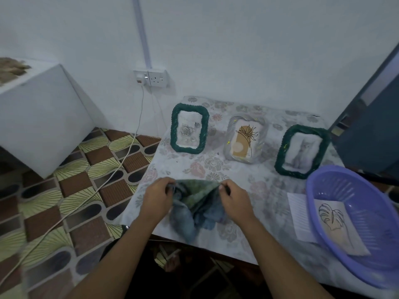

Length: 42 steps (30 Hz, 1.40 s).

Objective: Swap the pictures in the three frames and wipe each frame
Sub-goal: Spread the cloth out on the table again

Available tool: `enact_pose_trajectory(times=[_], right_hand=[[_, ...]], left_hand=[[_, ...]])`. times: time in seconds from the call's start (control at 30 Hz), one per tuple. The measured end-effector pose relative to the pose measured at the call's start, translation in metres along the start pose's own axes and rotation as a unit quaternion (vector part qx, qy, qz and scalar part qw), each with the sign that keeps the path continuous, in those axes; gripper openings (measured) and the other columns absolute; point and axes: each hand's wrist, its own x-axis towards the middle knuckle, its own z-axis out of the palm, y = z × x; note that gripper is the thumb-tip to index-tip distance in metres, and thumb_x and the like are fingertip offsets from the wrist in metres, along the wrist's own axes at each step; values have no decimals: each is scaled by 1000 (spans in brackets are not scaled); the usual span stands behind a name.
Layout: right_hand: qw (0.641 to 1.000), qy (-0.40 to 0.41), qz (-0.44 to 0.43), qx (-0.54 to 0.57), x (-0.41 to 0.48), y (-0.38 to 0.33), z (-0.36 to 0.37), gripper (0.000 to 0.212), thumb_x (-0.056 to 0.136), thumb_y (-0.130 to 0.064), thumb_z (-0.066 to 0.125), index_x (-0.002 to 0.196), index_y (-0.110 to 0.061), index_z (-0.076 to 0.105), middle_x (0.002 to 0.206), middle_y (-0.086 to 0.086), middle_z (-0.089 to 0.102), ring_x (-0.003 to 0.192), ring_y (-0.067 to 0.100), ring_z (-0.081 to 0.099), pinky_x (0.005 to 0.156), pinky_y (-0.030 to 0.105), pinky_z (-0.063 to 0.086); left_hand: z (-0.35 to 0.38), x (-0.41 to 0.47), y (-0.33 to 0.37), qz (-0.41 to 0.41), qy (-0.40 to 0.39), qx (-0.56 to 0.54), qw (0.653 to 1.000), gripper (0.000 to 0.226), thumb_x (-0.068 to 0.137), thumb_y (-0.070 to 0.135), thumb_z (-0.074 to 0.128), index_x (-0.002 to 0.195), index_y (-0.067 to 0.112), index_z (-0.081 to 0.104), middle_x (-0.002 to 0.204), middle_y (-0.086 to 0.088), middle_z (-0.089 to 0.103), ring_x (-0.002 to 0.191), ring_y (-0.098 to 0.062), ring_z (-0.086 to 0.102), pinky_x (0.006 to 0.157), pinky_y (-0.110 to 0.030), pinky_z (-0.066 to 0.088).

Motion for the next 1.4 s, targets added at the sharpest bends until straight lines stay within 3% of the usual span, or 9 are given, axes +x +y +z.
enact_pose_trajectory(times=[0.23,0.37,0.5,0.6,0.83,1.0,1.1,1.2,1.4], right_hand=[[996,73,45,14,-4,4,-44,15,96,-19,53,80,-18,56,71,-4,58,68,16,54,62,33,40],[1000,22,7,20,-6,-1,-57,30,84,-9,62,108,-25,66,111,-6,65,105,12,57,93,32,45],[981,-70,-67,166,-21,-33,-64,41,83,-34,67,123,-29,61,117,-6,61,100,7,58,84,18,46],[979,-94,-73,163,-27,-49,-63,57,81,-49,76,130,-33,52,112,-8,61,95,5,63,82,22,53],[989,-3,-29,145,-39,-57,-54,54,72,-48,83,99,-25,44,101,-7,63,84,9,69,76,38,58],[994,1,-44,103,-43,-67,-54,39,75,-51,79,85,-25,52,92,-12,64,92,8,64,77,31,54],[997,12,-50,48,-38,-62,-56,18,85,-32,72,88,-23,57,94,-7,68,94,16,65,79,38,55],[992,40,-68,93,-39,-55,-64,11,89,-17,68,87,-24,59,94,-10,69,98,6,65,82,26,52],[976,128,-60,165,-40,-38,-93,13,94,-16,65,92,-28,61,73,-10,67,57,0,56,54,16,40]], left_hand=[[-26,6,43,-26,4,-288,957,19,90,4,67,104,18,67,94,1,74,94,-10,69,87,-29,55],[-33,5,80,-24,-15,-392,919,19,87,2,69,100,16,67,91,-4,74,91,-14,70,82,-28,56],[-33,4,116,-24,-40,-453,890,18,88,-1,67,100,12,67,94,-9,72,89,-13,68,76,-26,55],[-35,3,137,-12,-37,-473,880,19,88,-4,65,99,11,66,90,-5,71,88,-12,67,78,-25,55],[-50,4,171,-6,-51,-540,840,21,90,-9,59,96,10,66,86,-5,69,85,-15,65,80,-30,54],[-55,2,181,1,-58,-551,832,21,92,-11,54,97,7,64,83,-4,65,77,-11,63,70,-22,52],[-57,2,182,-4,-63,-567,821,22,92,-12,52,96,6,64,79,-3,64,74,-10,62,71,-23,52],[-63,5,178,-8,-52,-573,818,24,92,-12,50,94,7,64,75,-2,63,70,-12,57,69,-26,48],[-72,11,151,37,-41,-453,890,16,87,0,69,98,11,65,80,-10,52,74,-20,49,68,-33,45]])
